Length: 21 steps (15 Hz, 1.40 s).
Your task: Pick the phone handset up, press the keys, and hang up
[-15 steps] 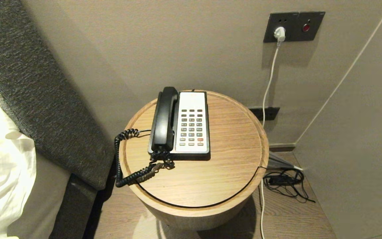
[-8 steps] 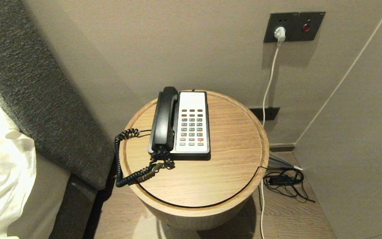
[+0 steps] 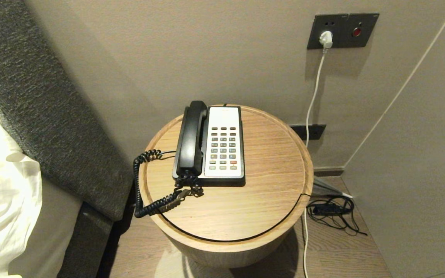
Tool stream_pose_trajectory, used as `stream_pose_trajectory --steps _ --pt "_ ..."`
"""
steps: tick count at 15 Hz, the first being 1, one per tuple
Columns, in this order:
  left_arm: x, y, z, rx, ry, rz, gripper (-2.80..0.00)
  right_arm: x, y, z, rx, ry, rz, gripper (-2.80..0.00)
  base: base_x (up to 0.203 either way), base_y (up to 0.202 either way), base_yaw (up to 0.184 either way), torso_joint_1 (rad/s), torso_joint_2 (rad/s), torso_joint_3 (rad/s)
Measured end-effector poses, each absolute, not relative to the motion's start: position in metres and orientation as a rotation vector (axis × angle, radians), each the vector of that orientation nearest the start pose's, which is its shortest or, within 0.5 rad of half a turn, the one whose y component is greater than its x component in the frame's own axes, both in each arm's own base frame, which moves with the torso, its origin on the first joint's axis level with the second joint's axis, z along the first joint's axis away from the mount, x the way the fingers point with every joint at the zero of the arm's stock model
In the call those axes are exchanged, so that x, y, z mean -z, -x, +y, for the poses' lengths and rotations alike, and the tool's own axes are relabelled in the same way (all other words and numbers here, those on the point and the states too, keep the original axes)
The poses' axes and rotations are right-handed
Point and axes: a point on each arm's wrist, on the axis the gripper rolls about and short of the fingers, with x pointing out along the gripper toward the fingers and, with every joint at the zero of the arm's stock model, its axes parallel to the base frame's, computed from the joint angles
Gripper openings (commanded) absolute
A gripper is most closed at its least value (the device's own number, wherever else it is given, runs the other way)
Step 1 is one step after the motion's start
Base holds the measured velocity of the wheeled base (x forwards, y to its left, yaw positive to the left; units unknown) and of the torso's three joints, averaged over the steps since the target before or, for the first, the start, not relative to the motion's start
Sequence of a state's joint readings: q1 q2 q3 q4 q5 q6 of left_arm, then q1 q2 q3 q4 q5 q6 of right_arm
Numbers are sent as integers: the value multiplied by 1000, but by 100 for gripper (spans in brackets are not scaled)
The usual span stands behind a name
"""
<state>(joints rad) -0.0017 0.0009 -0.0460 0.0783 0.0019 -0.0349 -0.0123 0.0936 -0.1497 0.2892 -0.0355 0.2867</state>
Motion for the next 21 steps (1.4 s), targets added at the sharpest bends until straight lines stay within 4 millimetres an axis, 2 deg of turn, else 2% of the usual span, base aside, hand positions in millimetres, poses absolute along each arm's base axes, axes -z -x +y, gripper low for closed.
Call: stream_pose_trajectory --steps 3,5,10,16,21 --pt "-78 25 0 1 9 32 -280 -82 18 0 30 -59 117 -280 0 0 0 0 0 0" --pt "-77 25 0 4 -6 36 -280 -79 16 0 17 18 89 -280 0 0 0 0 0 0" --pt "-75 26 0 17 -90 78 -280 -77 16 0 17 2 100 -280 0 0 0 0 0 0" --pt "-77 27 0 -1 -24 86 -280 -77 16 0 18 -2 110 -280 0 0 0 0 0 0" --pt "-77 27 0 14 -67 77 -280 -78 16 0 17 -4 105 -280 0 0 0 0 0 0"
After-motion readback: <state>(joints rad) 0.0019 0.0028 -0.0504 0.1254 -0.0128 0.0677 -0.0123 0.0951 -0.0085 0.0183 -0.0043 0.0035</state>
